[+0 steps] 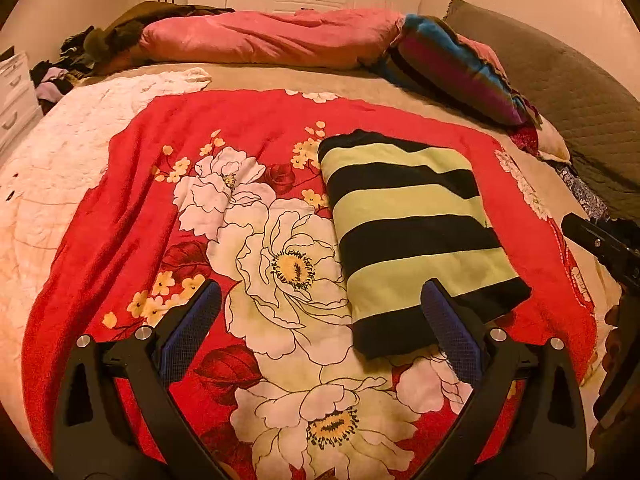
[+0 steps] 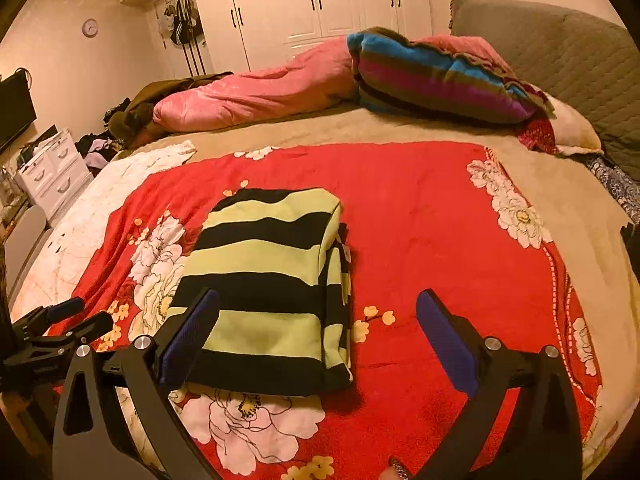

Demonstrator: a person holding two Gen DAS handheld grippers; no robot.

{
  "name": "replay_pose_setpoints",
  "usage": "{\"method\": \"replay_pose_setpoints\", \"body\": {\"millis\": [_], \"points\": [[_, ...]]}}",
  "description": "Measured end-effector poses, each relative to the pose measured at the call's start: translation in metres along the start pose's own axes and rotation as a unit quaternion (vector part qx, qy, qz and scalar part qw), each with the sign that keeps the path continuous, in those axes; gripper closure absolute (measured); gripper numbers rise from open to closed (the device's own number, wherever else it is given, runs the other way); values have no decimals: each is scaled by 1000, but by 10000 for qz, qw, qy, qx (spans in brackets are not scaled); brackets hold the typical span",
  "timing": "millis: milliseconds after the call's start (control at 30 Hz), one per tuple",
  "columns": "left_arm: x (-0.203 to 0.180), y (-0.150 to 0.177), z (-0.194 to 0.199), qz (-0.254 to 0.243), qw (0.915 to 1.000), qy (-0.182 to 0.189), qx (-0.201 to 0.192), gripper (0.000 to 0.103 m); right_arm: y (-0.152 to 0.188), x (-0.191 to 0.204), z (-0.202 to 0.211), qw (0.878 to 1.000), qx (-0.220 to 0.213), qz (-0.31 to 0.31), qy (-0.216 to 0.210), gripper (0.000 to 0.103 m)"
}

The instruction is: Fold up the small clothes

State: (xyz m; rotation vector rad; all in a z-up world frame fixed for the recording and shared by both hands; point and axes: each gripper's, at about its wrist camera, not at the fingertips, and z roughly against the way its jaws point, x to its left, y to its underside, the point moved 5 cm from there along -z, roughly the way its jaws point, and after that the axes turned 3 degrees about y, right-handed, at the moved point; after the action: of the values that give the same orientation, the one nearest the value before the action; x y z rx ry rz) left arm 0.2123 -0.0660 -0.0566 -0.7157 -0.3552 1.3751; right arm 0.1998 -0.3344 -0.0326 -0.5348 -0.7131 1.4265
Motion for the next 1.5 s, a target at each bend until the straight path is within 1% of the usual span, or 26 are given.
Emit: {"method": "replay_pose_setpoints", "body": {"millis": [233,467,700,800,1033,1233,1500], "points": [[-3,-1,26,31,9996,119,-269,9,2,5,29,9997,-235,41,-18,5],[-11,5,55,-125,9984,135,-540,9,4,13,59,9986,-524,81,-70,5],[-15,9,86,-191,9963,122,-829,9,9,27,77,9977,-644,194,-130,5],[-13,13,94,-177,9959,133,-878,9,14,32,82,9977,-625,198,-197,5],[-13,31,104,-202,9970,160,-729,9,34,39,96,9978,-594,220,-200,5],[-12,44,114,-148,9975,195,-665,9,57,38,105,9989,-436,-7,-195,5],[-11,73,108,-95,9992,283,-273,9,89,33,105,9997,-194,59,99,5]]}}
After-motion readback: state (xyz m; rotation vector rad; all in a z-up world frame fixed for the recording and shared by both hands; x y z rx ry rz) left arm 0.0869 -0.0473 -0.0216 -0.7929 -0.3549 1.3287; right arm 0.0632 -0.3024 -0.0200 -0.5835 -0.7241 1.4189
